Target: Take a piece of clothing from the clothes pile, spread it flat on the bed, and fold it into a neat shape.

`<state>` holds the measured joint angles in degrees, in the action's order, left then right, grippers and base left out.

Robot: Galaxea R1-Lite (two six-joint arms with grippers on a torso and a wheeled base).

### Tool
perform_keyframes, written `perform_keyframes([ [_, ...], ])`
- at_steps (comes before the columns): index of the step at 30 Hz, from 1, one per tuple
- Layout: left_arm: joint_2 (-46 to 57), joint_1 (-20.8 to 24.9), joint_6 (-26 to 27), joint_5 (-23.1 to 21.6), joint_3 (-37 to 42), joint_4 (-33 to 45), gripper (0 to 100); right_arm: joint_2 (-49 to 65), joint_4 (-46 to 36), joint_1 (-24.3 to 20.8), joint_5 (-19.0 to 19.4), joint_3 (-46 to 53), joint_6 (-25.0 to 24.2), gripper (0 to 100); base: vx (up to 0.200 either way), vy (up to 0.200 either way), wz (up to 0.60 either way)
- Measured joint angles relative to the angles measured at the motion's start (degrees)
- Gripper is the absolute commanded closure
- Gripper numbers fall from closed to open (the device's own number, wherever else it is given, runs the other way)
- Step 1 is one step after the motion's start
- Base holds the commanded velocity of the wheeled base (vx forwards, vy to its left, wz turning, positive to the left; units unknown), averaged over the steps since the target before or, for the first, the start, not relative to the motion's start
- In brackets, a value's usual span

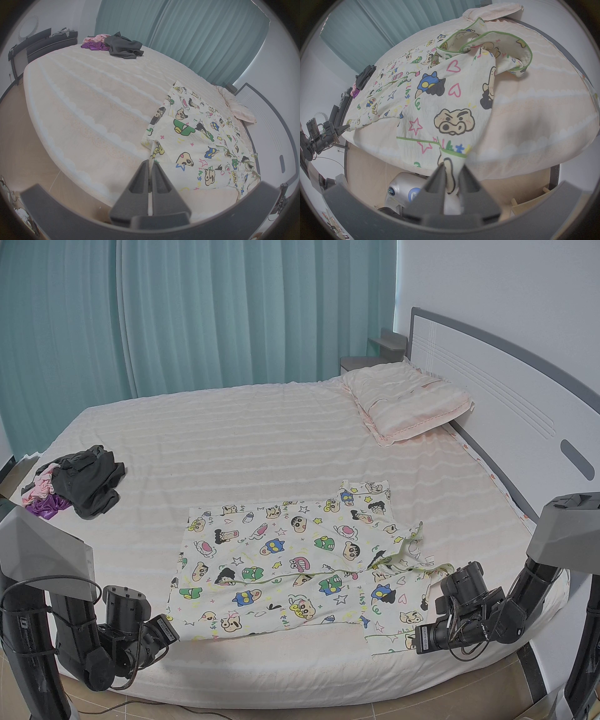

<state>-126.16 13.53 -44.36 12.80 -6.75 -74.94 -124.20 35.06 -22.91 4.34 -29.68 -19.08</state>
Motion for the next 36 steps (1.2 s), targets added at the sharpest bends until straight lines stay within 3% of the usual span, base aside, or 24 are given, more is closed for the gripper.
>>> perform_keyframes([
  [14, 0.37, 1.4, 0.13, 0.83, 0.45, 0.0, 100, 2.51, -1.12, 1.05, 0.41, 1.02, -1.72, 100, 0.0, 0.0, 0.0],
  [19, 1.29, 2.54, 0.33, 2.47, 0.76, 0.0, 100, 7.66, -7.4, 1.61, 1.1, 1.61, -1.8, 100, 0.0, 0.0, 0.0],
  [25, 2.32, 3.44, 1.69, 4.33, 0.89, 0.0, 100, 16.09, -20.48, 2.12, 2.68, 1.55, -1.78, 100, 0.0, 0.0, 0.0],
  [36, 4.72, 5.01, 6.46, 5.45, 4.75, 0.09, 100, 26.19, -26.37, 2.12, 3.38, 5.77, 0.01, 100, 0.0, 0.0, 0.0],
])
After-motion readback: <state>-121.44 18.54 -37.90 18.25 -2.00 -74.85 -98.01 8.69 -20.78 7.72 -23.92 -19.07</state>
